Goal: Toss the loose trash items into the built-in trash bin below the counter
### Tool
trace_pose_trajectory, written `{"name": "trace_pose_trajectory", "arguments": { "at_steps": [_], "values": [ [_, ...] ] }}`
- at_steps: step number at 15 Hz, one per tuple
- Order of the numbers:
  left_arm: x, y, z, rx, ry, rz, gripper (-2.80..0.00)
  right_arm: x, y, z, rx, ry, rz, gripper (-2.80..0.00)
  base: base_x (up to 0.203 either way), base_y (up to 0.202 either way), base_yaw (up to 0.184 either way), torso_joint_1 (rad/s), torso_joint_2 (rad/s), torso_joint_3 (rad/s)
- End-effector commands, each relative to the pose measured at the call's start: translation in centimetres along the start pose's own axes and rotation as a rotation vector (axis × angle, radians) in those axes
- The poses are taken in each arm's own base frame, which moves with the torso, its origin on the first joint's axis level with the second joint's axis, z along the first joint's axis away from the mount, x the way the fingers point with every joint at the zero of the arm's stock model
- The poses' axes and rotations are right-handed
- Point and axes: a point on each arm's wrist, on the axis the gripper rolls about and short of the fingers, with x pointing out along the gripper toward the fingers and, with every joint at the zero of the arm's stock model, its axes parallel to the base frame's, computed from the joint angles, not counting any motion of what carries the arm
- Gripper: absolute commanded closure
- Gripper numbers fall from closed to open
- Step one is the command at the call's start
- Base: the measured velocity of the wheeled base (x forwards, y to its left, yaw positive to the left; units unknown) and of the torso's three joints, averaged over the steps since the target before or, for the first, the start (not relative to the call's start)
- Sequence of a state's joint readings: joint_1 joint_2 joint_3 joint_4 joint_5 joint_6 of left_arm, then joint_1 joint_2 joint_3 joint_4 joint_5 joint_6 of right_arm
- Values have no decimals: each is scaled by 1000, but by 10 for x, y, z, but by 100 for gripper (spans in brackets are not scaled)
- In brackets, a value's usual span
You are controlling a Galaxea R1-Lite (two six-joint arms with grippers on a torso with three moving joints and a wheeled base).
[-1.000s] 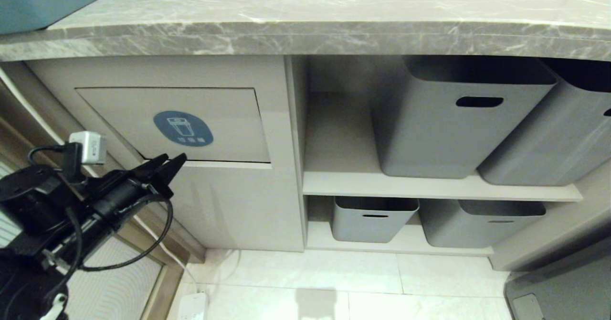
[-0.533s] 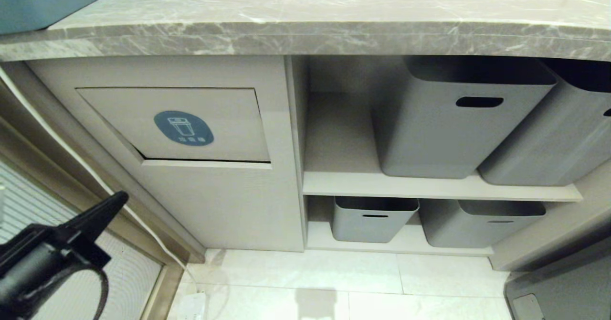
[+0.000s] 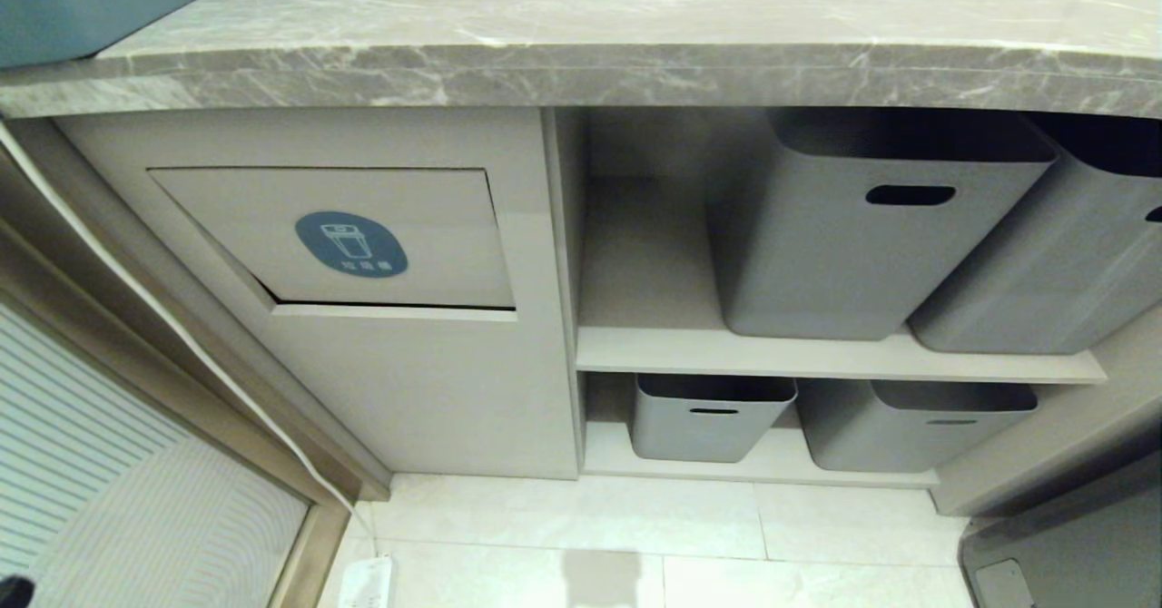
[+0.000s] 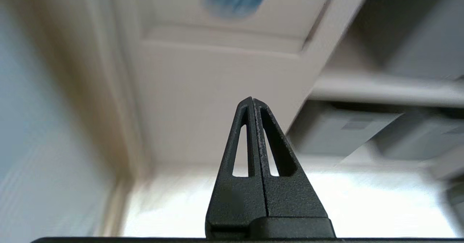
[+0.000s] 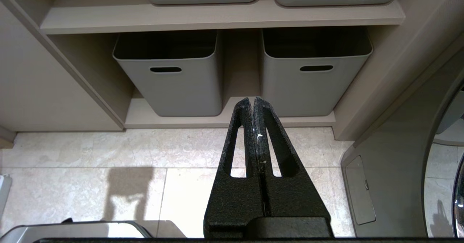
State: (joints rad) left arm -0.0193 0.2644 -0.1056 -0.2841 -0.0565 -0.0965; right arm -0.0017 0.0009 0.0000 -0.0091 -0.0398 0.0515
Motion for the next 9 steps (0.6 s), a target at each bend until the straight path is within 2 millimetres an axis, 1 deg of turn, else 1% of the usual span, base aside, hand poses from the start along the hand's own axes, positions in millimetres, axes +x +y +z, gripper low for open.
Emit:
{"name": "trace_pose_trajectory", "arguments": {
  "at_steps": [1,2,3,4,5,7,9],
  "values": [
    [-30,3,-31,7,12,79,0,0,0,0,0,1,0,0,0,0,0,0,0,0],
    [-31,4,-43,21,59,124,0,0,0,0,1,2,0,0,0,0,0,0,0,0],
    [-29,5,-53,64,110,103,0,0,0,0,1,1,0,0,0,0,0,0,0,0],
    [-27,4,-58,134,119,52,0,0,0,0,1,1,0,0,0,0,0,0,0,0],
    [-27,4,-60,170,125,15,0,0,0,0,1,2,0,0,0,0,0,0,0,0],
    [-27,4,-60,77,126,46,0,0,0,0,0,1,0,0,0,0,0,0,0,0],
    [-27,5,-61,71,128,60,0,0,0,0,1,2,0,0,0,0,0,0,0,0]
  ]
}}
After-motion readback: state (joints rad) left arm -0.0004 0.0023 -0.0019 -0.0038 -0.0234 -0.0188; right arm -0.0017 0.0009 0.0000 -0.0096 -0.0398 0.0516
